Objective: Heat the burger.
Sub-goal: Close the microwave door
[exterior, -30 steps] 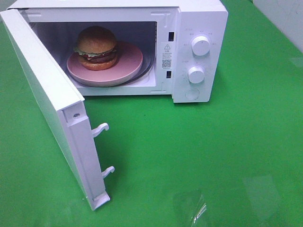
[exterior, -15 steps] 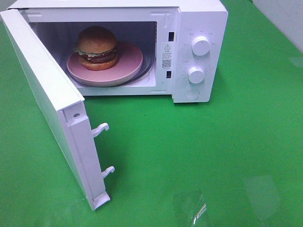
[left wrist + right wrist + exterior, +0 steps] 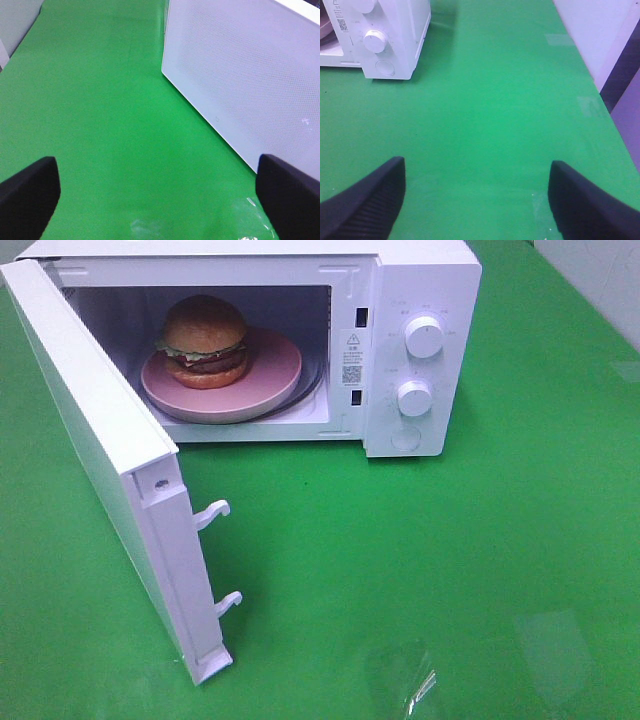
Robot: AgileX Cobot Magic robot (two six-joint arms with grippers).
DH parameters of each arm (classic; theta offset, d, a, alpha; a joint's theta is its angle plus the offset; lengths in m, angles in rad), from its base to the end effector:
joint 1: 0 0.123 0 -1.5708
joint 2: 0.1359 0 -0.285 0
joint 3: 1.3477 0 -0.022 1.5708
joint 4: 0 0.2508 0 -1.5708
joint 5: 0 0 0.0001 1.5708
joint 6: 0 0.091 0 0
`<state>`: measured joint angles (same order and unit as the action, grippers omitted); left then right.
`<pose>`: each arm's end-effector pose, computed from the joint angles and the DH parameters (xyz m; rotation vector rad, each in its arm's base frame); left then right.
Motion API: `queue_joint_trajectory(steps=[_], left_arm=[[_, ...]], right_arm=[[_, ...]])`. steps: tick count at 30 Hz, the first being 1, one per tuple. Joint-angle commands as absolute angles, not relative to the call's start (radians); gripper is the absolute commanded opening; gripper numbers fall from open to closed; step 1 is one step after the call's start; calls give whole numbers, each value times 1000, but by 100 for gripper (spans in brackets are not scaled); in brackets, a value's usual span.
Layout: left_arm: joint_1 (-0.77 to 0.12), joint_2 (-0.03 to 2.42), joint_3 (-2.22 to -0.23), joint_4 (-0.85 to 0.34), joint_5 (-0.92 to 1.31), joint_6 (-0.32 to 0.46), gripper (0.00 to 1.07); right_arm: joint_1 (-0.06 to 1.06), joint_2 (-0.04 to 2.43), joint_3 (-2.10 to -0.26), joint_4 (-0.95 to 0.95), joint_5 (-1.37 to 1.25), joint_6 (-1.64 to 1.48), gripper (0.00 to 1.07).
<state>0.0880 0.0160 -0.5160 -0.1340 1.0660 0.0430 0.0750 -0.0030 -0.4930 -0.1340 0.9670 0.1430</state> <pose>-0.0038 -0.0110 0.2820 -0.0394 2.0428 -0.0787 -0.0005 -0.0101 0.2836 0.0646 1.9469 -0.0138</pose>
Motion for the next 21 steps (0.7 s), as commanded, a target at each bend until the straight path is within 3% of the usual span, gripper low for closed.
queue_joint_trajectory(steps=[1,21], left_arm=[[85,13,-516,-131,1071,39,98],[85,13,-516,-131,1071,39,98]], right_arm=[[70,-30,-491,-131,960,151,76],[70,-30,-491,-131,960,151,76]])
